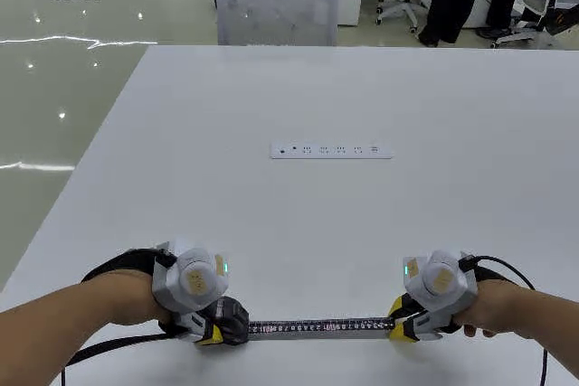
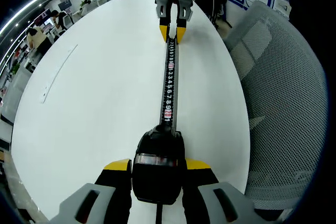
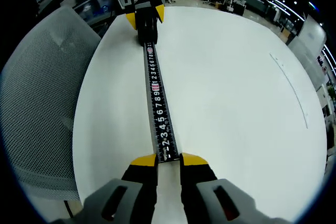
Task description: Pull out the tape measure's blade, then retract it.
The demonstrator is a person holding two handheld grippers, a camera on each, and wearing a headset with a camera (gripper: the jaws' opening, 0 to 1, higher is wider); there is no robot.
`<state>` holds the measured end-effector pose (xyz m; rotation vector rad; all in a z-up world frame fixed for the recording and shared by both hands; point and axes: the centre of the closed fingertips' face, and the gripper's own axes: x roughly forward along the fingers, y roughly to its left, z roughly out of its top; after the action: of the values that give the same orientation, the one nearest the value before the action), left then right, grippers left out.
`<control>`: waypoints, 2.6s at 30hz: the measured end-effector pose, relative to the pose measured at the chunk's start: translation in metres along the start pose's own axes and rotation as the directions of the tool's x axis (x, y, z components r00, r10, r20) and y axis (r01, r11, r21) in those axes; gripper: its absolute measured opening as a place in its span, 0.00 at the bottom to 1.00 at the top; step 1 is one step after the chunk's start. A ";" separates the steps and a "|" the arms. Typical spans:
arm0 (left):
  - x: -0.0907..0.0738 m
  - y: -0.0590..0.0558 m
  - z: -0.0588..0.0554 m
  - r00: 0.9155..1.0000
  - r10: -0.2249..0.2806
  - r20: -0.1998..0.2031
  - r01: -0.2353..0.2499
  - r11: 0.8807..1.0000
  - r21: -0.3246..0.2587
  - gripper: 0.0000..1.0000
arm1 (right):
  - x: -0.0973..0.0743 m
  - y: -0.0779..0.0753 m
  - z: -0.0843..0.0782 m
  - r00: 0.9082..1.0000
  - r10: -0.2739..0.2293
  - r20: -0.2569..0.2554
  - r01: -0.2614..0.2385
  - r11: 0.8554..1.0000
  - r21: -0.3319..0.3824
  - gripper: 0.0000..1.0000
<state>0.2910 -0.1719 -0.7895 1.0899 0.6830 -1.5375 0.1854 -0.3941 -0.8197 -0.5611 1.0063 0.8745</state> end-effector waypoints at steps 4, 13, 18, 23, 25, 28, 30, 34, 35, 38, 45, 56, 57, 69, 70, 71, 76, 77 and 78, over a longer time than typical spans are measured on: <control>-0.002 0.006 -0.001 0.998 0.053 0.021 -0.051 0.994 -0.092 0.43 | 0.002 -0.003 -0.001 1.000 -0.030 0.002 0.030 0.999 0.035 0.15; -0.022 0.012 -0.012 0.981 0.158 0.116 -0.105 0.924 -0.368 0.72 | -0.013 -0.012 0.002 0.977 -0.190 0.094 0.180 0.978 0.108 0.45; -0.045 0.022 -0.016 0.927 0.302 0.222 -0.135 0.822 -0.553 0.93 | -0.039 -0.018 0.006 0.936 -0.299 0.187 0.248 0.936 0.251 0.59; -0.066 0.022 -0.028 0.879 0.392 0.270 -0.138 0.754 -0.642 1.00 | -0.053 -0.005 -0.006 0.922 -0.330 0.203 0.249 0.905 0.344 0.71; -0.078 0.021 -0.030 0.854 0.431 0.290 -0.156 0.745 -0.648 1.00 | -0.061 -0.002 -0.011 0.907 -0.366 0.207 0.274 0.888 0.371 0.75; -0.084 0.018 -0.041 0.849 0.453 0.272 -0.172 0.723 -0.669 1.00 | -0.071 0.003 -0.013 0.882 -0.405 0.241 0.271 0.855 0.443 0.81; -0.085 0.011 -0.045 0.846 0.451 0.283 -0.144 0.705 -0.695 1.00 | -0.078 0.006 -0.020 0.873 -0.428 0.232 0.293 0.842 0.453 0.84; -0.088 0.000 -0.048 0.836 0.467 0.288 -0.143 0.692 -0.708 1.00 | -0.088 0.013 -0.033 0.857 -0.457 0.237 0.300 0.817 0.492 0.89; -0.089 -0.003 -0.047 0.827 0.476 0.298 -0.135 0.684 -0.717 1.00 | -0.091 0.016 -0.038 0.852 -0.467 0.236 0.308 0.812 0.496 0.89; -0.095 -0.012 -0.042 0.797 0.495 0.347 -0.105 0.678 -0.727 1.00 | -0.097 0.024 -0.048 0.848 -0.478 0.229 0.312 0.799 0.514 0.91; -0.097 -0.027 -0.056 0.784 0.520 0.340 -0.107 0.652 -0.751 1.00 | -0.104 0.047 -0.061 0.850 -0.477 0.223 0.321 0.806 0.498 0.99; -0.097 -0.035 -0.060 0.795 0.506 0.334 -0.109 0.661 -0.742 1.00 | -0.104 0.060 -0.066 0.843 -0.488 0.225 0.314 0.787 0.530 1.00; -0.097 -0.036 -0.059 0.795 0.505 0.336 -0.108 0.663 -0.741 1.00 | -0.104 0.061 -0.068 0.845 -0.487 0.223 0.314 0.788 0.530 1.00; -0.099 -0.038 -0.056 0.793 0.503 0.343 -0.138 0.698 -0.703 1.00 | -0.102 0.066 -0.068 0.837 -0.492 0.240 0.312 0.789 0.529 1.00; -0.100 -0.037 -0.056 0.792 0.503 0.347 -0.136 0.698 -0.703 1.00 | -0.102 0.067 -0.067 0.836 -0.491 0.245 0.305 0.787 0.537 1.00; -0.100 -0.035 -0.059 0.791 0.514 0.331 -0.157 0.695 -0.701 1.00 | -0.102 0.067 -0.066 0.834 -0.493 0.247 0.305 0.786 0.538 1.00; -0.100 -0.038 -0.058 0.792 0.506 0.342 -0.137 0.692 -0.708 1.00 | -0.102 0.071 -0.059 0.836 -0.477 0.273 0.280 0.797 0.535 1.00; -0.100 -0.039 -0.057 0.794 0.499 0.347 -0.128 0.696 -0.707 1.00 | -0.102 0.072 -0.059 0.837 -0.474 0.271 0.279 0.798 0.534 1.00; -0.100 -0.042 -0.053 0.794 0.488 0.362 -0.110 0.701 -0.705 1.00 | -0.101 0.072 -0.059 0.839 -0.473 0.268 0.281 0.799 0.531 1.00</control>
<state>0.2657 -0.0719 -0.7269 0.1906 0.5392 -1.0708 0.0708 -0.4361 -0.7564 -0.1442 0.6636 0.3233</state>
